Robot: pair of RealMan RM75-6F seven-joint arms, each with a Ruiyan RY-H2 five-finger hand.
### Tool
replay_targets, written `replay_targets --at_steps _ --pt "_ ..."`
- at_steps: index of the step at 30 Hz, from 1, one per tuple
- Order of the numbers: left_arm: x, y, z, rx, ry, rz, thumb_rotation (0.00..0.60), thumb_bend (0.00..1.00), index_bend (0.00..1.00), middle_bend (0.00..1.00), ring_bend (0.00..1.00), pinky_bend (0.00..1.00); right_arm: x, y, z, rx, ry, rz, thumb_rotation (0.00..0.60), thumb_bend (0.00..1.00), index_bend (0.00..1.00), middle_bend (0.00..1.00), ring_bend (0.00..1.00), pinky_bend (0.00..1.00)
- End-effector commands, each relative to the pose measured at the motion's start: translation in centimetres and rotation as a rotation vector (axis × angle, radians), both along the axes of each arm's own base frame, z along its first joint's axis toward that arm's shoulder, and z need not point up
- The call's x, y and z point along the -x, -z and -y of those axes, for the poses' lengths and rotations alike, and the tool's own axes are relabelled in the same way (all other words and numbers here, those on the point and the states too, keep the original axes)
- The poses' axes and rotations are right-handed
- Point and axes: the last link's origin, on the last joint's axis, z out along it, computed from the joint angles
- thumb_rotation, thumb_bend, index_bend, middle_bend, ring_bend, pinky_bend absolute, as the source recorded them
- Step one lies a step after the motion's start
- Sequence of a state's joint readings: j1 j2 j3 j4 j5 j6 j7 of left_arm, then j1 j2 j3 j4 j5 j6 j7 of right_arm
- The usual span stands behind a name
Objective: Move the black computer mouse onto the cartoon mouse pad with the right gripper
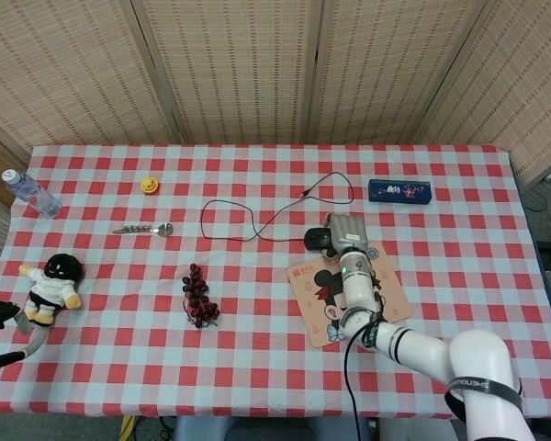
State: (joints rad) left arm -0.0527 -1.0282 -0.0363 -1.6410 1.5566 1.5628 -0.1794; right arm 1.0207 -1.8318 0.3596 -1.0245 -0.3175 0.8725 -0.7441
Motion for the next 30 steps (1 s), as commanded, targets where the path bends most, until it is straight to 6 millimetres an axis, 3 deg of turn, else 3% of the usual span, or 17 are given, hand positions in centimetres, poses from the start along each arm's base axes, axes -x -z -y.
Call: replay_targets --at_steps 1,18,30 --pt "0.0 0.0 0.0 0.001 0.000 0.002 0.600 0.19 0.83 0.60 0.45 0.54 -0.1 0.1 0.1 -0.001 0.002 0.000 0.600 0.17 0.35 1.00 1.00 1.00" --pt "0.1 0.0 0.1 -0.003 -0.006 -0.007 0.600 0.19 0.83 0.60 0.45 0.54 -0.1 0.1 0.2 0.005 0.007 0.005 0.600 0.21 0.48 1.00 1.00 1.00" --pt "-0.1 0.4 0.2 0.003 -0.004 -0.029 0.600 0.19 0.83 0.60 0.45 0.54 -0.7 -3.1 -1.7 0.030 -0.071 0.031 0.600 0.22 0.49 1.00 1.00 1.00"
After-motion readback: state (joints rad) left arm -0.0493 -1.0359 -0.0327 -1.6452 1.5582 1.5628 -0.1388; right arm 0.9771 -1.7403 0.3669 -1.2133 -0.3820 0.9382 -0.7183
